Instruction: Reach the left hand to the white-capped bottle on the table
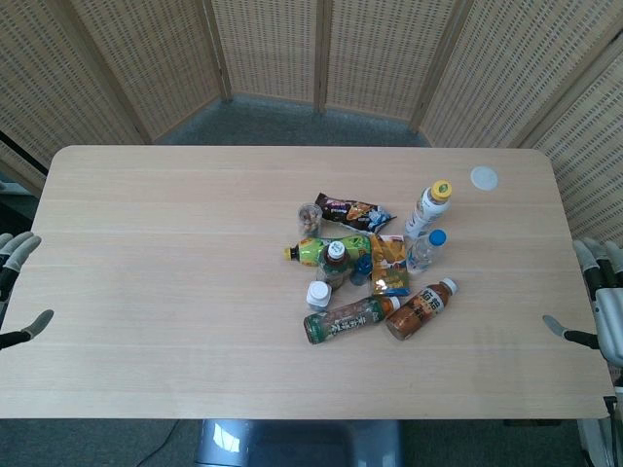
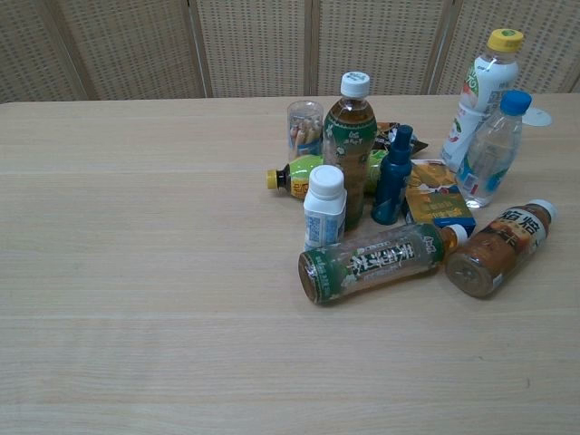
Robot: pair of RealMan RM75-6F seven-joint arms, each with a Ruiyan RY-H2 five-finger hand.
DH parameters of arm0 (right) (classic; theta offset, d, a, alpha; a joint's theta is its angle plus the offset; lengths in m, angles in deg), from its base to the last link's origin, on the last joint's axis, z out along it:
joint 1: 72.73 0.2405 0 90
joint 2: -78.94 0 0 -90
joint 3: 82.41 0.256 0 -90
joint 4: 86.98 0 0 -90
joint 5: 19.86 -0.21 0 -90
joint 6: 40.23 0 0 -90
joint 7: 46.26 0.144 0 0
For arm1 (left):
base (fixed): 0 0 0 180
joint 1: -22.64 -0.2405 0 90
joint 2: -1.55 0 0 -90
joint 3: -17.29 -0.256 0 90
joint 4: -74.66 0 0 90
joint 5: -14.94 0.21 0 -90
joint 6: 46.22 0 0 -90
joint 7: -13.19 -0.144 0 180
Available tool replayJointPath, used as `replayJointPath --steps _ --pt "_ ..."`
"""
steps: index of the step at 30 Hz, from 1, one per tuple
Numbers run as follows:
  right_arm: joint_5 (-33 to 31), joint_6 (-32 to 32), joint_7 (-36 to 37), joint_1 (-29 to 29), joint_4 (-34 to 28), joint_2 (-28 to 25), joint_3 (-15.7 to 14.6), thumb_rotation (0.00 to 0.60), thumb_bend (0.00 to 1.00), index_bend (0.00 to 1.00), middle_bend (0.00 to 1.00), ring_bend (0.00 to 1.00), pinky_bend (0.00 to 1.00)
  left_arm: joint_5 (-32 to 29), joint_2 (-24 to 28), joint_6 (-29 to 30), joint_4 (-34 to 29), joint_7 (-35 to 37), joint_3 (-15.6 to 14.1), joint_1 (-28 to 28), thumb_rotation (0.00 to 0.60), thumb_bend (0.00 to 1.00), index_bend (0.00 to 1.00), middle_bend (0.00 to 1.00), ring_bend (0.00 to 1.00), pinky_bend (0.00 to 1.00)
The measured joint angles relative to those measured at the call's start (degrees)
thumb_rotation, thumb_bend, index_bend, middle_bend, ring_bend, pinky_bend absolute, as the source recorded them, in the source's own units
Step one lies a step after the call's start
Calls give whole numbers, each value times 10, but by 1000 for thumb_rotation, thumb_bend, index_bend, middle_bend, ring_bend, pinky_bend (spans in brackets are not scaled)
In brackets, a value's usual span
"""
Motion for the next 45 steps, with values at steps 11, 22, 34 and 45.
replayJointPath --steps 11,22,34,45 --pt "0 -3 1 -1 -5 -2 1 512 16 0 0 0 0 3 -7 -14 8 7 4 10 600 296 0 0 0 0" --pt "-4 -7 1 -5 -14 -7 0 513 16 0 0 0 0 10 -8 -48 14 23 4 28 600 296 0 0 0 0" --pt "-12 -11 -7 -10 -27 -13 0 512 14 0 0 0 0 1 -29 -203 45 151 9 116 600 293 5 0 0 0" --pt "-20 -18 -14 -16 -39 -22 1 511 15 0 0 0 0 -17 -150 -385 120 317 24 252 600 290 3 0 0 0"
